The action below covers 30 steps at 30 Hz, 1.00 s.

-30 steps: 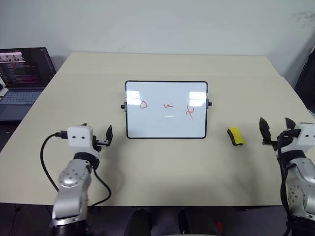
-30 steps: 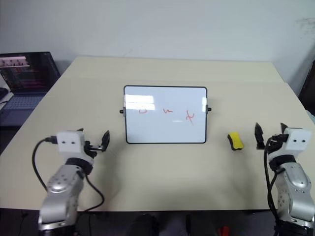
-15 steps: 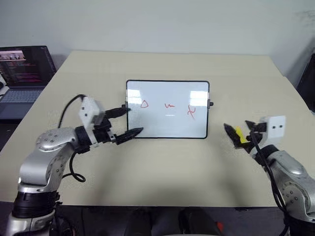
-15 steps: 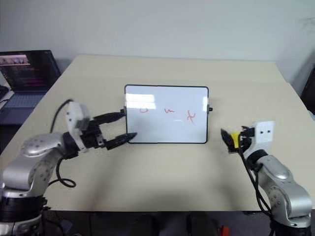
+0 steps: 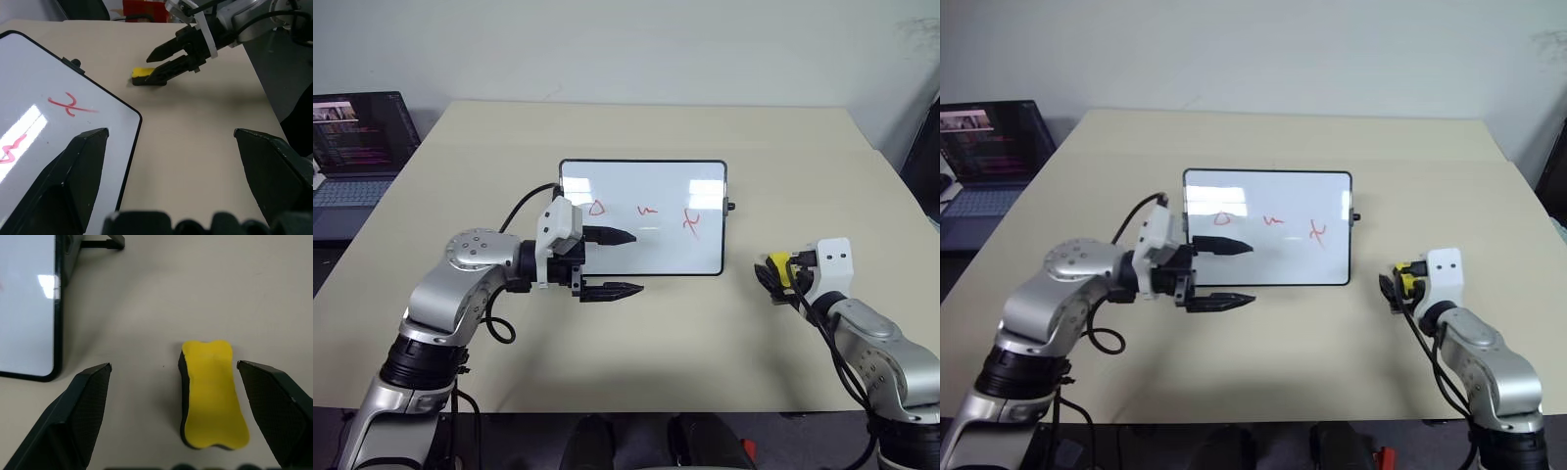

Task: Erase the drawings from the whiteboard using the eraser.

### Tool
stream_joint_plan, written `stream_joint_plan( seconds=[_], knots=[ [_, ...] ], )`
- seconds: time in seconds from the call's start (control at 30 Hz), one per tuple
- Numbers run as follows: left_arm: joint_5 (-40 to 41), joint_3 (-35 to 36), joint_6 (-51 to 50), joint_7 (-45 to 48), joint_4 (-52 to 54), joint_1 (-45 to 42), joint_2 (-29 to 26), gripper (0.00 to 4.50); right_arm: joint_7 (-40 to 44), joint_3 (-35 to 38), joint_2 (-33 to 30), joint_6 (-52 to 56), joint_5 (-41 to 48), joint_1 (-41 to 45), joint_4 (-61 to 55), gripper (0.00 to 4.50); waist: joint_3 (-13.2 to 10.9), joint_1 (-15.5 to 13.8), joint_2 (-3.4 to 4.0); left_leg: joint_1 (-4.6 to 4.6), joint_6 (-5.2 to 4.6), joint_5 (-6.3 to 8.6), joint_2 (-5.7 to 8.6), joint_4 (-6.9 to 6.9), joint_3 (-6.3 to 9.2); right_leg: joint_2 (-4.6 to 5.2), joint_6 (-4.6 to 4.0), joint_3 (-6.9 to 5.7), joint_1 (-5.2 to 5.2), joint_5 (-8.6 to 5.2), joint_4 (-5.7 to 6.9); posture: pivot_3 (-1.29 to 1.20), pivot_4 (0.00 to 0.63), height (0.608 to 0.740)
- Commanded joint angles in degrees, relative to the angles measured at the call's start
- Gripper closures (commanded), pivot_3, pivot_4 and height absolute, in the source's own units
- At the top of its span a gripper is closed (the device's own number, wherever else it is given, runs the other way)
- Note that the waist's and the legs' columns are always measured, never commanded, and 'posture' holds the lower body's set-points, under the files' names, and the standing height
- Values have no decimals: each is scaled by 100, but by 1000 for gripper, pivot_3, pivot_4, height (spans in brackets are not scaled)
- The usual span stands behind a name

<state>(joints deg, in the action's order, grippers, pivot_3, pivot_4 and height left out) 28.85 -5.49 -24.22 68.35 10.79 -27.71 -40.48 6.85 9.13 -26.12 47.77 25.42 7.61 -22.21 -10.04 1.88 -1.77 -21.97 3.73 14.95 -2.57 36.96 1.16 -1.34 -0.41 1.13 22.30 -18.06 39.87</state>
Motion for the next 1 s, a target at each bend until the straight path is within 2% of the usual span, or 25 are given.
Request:
stream_joint_plan(
  seconds=[0.03,0.27,0.8,0.9,1.0],
  knots=[
    [2,32,128,18,150,-4,61,0,131,16,4,-351,-219,291,272,15,0,-3,0,0,0,0,0,0,0,0,0,0,0,0,0,0,150,740],
    [28,154,150,-50,295,225,-1,0,371,213,-65,-565,-378,480,795,15,0,-11,1,-6,-1,1,-4,-3,2,2,-22,0,1,12,-8,0,150,740],
    [-138,187,361,-174,130,429,13,0,513,360,-13,-603,-526,536,1172,15,-1,-10,1,-3,-1,0,-4,-1,2,2,-20,0,1,11,-2,0,150,740],
    [-157,194,399,-188,102,429,25,0,507,389,5,-648,-580,565,1269,608,-1,-10,1,-3,-1,0,-4,-1,2,2,-20,0,1,11,-2,0,150,740],
    [-163,197,425,-208,86,429,36,0,549,378,-5,-640,-625,581,1314,1634,-1,-10,1,-3,-1,0,-4,-1,2,2,-21,0,1,12,-2,0,150,740]
  ],
)
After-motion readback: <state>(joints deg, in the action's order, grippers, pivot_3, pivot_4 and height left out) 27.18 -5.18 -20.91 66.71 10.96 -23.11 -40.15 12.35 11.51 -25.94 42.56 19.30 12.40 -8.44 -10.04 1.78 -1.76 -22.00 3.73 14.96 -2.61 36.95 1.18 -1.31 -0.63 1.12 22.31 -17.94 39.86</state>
